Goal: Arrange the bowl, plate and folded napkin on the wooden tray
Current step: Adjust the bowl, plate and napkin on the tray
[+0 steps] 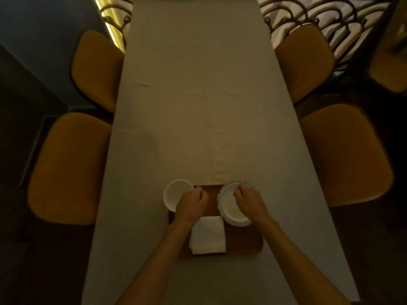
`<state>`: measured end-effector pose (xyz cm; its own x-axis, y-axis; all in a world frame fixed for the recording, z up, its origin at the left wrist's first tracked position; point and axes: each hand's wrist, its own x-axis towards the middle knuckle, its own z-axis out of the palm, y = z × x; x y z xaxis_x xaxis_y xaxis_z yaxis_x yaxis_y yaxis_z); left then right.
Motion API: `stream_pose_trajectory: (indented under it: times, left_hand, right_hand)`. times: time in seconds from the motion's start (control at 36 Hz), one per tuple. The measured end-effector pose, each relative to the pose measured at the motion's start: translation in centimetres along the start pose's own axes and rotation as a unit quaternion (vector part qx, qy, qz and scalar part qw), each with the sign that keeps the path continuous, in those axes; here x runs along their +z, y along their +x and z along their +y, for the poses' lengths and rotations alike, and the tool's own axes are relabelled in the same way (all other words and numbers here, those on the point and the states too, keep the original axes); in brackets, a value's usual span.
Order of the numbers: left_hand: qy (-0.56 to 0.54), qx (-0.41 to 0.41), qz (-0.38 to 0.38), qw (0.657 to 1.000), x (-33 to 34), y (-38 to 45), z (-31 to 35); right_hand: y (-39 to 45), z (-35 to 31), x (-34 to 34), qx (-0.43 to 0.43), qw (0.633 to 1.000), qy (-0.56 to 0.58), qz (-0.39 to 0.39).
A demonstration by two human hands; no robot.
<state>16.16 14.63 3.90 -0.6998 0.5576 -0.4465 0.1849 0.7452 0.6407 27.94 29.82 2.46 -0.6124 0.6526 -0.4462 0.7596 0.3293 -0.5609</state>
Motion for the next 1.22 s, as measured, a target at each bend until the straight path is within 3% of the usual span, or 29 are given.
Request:
stream_pose_trajectory:
  times: [0.19,0.42,0.75,0.97,1.11,1.22]
  left_hand:
    - [0.033,0.016,-0.063,0.997,4.1,1.5,1.6]
    - [0.075,-0.097,-0.112,0.986,6.5,3.4,1.6]
    - [0.065,-0.054,-0.112,0.990,7.6,4.2,0.1]
    - [0.074,-0.080,-0.143,0.984,7.0,4.6,0.5]
    - [0.098,-0.067,-0.187,0.975,6.4,4.7,0.2]
    - [0.086,-0.059,-0.172,0.980,6.4,4.9,0.2]
  right_hand:
    - [0.3,5.4,-2.2,0.052,0.998,-0.040,-0.011]
    - [2.1,9.1,-2.8,0.088,0.991,-0.091,-0.037]
    - [2.9,10.6,-2.4,0.060,0.991,-0.080,-0.089]
    - [3.5,10.7,-2.6,0.041,0.991,-0.085,-0.100]
    - [4.4,10.2,-2.9,0.036,0.994,-0.074,-0.076]
    - [4.4,10.5,-3.0,0.047,0.995,-0.054,-0.063]
